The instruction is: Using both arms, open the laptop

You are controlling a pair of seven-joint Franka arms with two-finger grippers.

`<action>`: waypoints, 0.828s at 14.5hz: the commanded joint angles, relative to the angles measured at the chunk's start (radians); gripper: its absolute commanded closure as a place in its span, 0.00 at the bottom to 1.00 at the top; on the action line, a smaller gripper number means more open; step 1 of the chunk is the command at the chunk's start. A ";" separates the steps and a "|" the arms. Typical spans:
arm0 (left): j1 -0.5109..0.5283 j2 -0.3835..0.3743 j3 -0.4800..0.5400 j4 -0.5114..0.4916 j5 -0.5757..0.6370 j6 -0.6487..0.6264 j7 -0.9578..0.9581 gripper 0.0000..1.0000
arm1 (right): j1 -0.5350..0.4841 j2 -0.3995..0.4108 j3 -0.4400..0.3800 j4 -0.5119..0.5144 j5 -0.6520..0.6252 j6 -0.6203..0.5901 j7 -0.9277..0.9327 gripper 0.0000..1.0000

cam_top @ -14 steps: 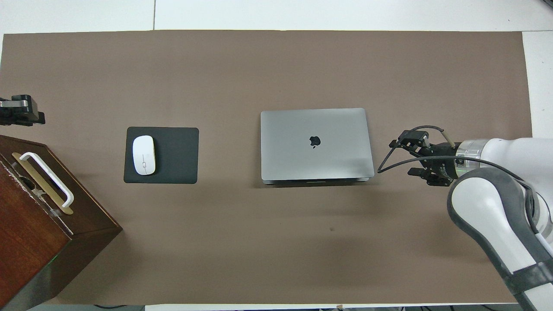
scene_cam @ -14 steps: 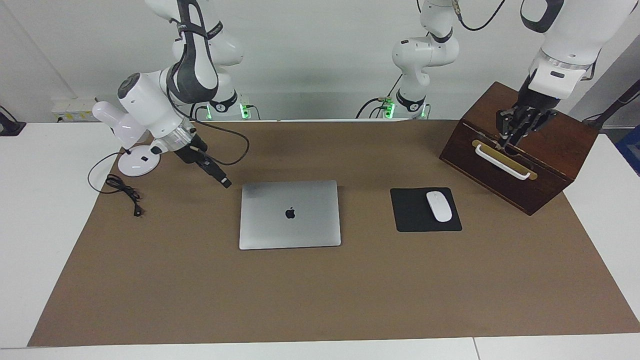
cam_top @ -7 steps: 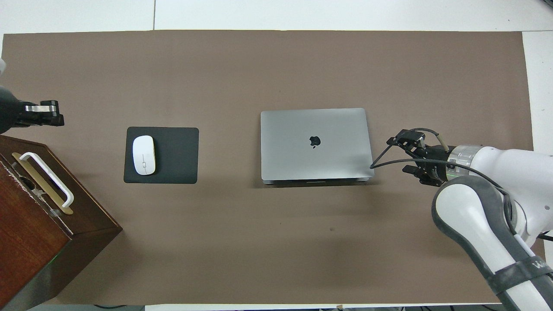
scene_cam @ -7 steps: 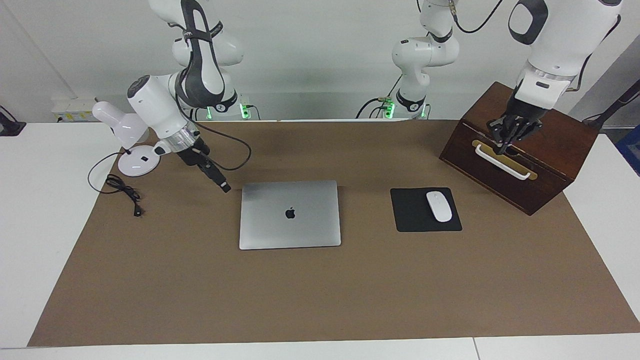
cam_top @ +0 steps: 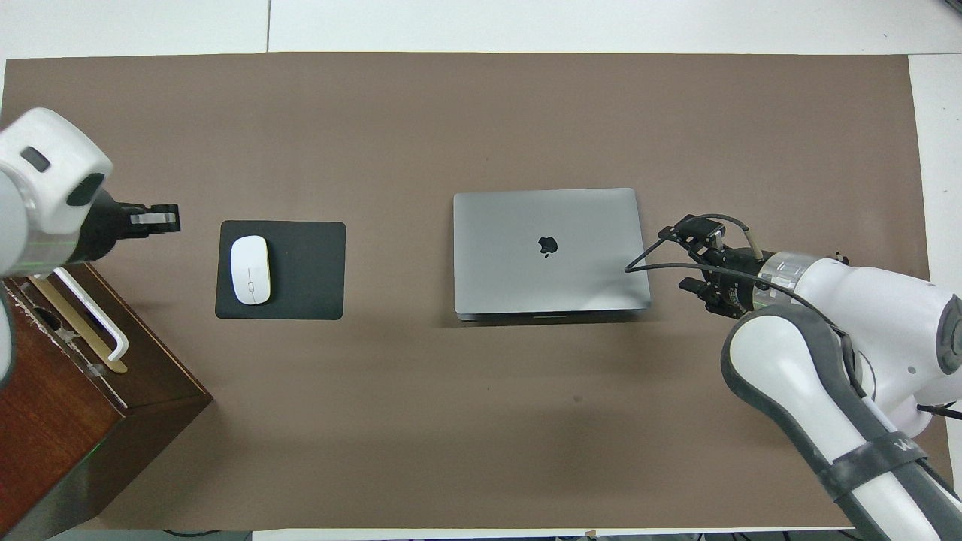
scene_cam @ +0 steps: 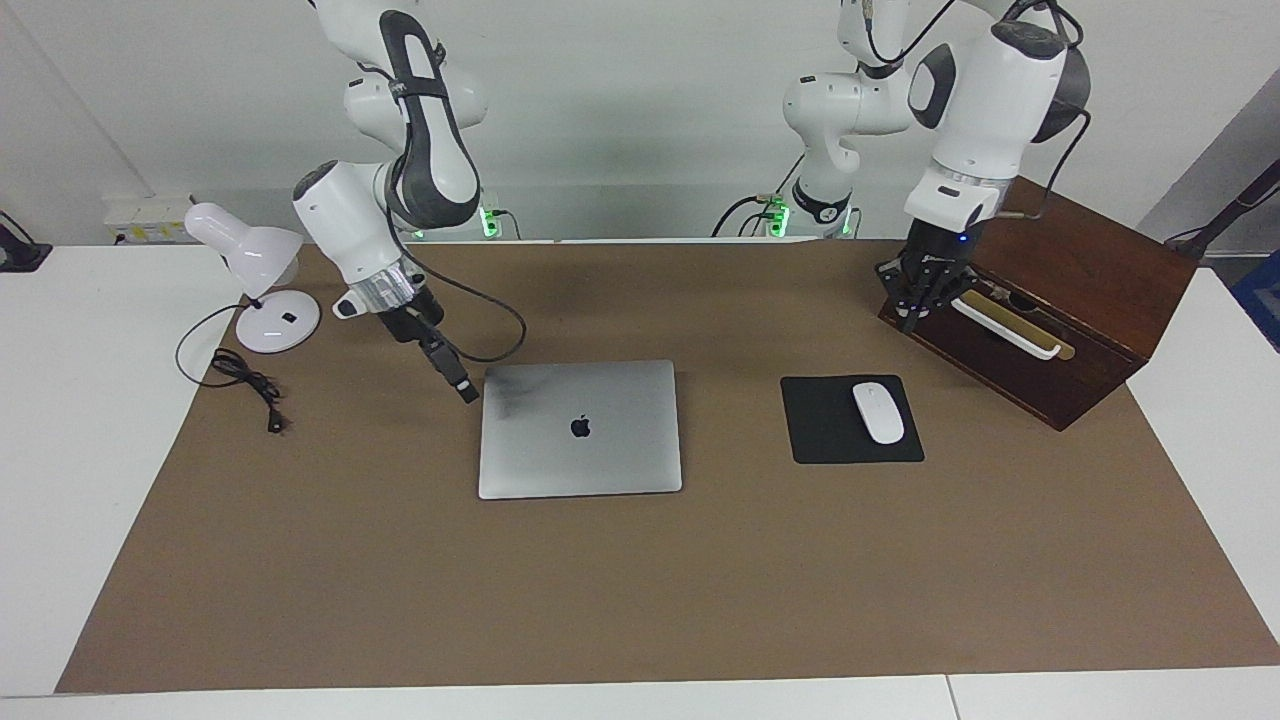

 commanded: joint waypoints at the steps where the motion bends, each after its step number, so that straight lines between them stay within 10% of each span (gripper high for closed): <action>1: -0.054 -0.092 0.013 -0.163 -0.010 0.122 0.010 1.00 | 0.001 0.014 0.002 0.000 0.038 0.027 -0.030 0.02; 12: -0.278 -0.015 0.014 -0.486 -0.012 0.754 -0.001 1.00 | 0.031 0.163 0.002 0.066 0.461 0.113 -0.422 0.02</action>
